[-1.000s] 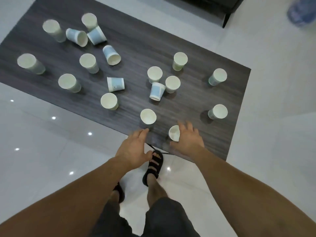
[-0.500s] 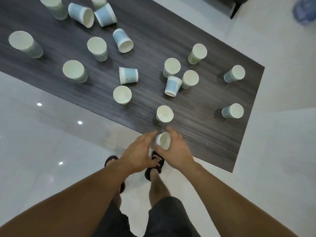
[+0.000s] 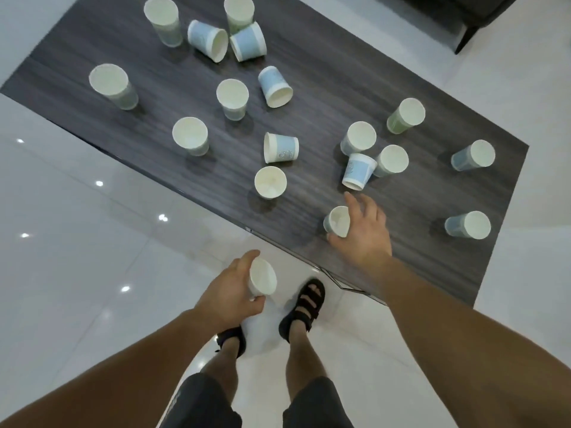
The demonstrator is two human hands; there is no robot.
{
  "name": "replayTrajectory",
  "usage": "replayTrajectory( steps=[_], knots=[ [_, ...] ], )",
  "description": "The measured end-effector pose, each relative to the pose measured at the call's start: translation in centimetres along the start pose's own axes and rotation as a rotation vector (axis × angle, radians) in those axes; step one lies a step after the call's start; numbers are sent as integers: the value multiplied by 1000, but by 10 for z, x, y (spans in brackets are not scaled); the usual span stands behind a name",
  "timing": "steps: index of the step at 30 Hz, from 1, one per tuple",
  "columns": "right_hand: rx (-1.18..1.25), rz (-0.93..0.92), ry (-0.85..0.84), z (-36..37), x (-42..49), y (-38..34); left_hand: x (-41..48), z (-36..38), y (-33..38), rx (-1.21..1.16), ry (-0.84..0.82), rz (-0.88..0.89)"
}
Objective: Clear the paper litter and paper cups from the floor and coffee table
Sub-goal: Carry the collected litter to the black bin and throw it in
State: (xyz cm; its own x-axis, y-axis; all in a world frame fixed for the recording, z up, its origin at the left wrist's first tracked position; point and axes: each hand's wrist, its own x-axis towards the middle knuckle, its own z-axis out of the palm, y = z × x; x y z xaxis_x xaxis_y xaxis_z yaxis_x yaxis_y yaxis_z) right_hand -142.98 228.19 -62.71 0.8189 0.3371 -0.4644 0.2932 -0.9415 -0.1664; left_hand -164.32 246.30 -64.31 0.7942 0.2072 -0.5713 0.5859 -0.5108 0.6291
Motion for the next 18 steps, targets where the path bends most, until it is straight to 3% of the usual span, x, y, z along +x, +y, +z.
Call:
replayTrajectory(
  steps=[6, 12, 18],
  knots=[
    [-56, -76, -181, 31, 28, 13, 7, 13, 0, 5, 40, -20],
    [23, -72, -142, 8, -11, 29, 22, -5, 58, 143, 121, 77],
    [93, 48, -35, -64, -84, 58, 8, -35, 149, 233, 76, 204]
  ],
)
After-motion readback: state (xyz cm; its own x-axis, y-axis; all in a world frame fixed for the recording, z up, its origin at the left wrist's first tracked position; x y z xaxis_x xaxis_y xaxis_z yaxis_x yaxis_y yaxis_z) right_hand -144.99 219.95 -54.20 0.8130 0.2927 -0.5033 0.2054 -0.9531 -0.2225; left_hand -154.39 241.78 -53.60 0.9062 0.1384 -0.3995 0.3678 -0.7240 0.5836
